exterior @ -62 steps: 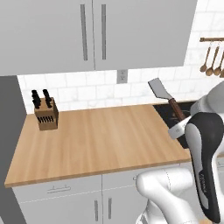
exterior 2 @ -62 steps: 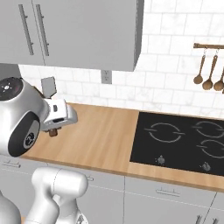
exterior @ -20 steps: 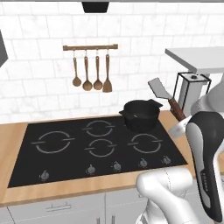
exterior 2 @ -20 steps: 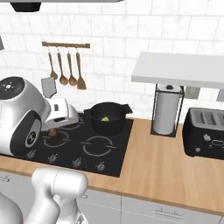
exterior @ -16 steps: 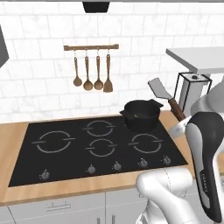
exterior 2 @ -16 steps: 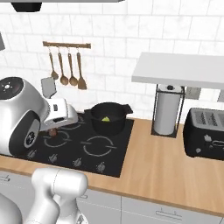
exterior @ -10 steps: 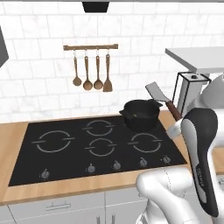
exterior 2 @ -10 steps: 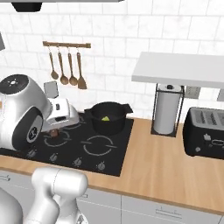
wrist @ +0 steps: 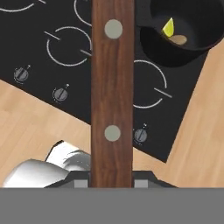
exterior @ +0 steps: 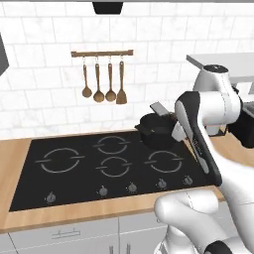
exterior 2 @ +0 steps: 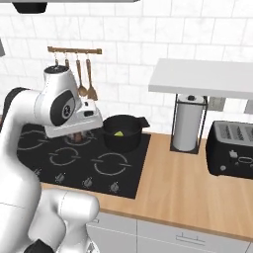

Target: Put the lemon wedge and sweet potato in the pot. Retrieve the spatula and lightly stir the vegetables in the pot.

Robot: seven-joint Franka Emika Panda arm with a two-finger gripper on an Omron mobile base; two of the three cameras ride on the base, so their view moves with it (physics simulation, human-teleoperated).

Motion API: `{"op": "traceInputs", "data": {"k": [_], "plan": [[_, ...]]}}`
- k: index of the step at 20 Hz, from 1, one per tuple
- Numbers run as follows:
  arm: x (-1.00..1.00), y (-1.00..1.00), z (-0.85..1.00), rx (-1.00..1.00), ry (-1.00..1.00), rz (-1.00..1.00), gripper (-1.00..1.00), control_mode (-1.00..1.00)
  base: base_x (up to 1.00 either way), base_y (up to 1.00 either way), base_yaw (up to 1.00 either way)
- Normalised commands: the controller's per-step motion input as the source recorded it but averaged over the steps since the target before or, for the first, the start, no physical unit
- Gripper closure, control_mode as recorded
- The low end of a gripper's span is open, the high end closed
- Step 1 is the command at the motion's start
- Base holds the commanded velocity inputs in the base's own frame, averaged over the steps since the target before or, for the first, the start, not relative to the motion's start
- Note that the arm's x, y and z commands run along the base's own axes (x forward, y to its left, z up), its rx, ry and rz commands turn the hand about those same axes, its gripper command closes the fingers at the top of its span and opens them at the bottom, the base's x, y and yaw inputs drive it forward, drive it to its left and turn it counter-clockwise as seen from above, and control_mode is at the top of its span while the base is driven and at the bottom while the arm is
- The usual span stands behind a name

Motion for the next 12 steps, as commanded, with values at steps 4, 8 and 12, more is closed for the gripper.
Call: {"op": "traceInputs", "data": {"k": [4, 8, 12], "plan": [[1.0, -0.11, -0.3, -0.19, 0.14, 0.0, 1.0, -1.0, 0.0, 0.0, 0.0], [0.99, -0.18, -0.15, -0.1, 0.0, 0.0, 1.0, -1.0, 0.0, 0.0, 0.0], [0.92, 0.0, -0.06, -0.14, -0.03, 0.05, 1.0, -1.0, 0.0, 0.0, 0.0]]}}
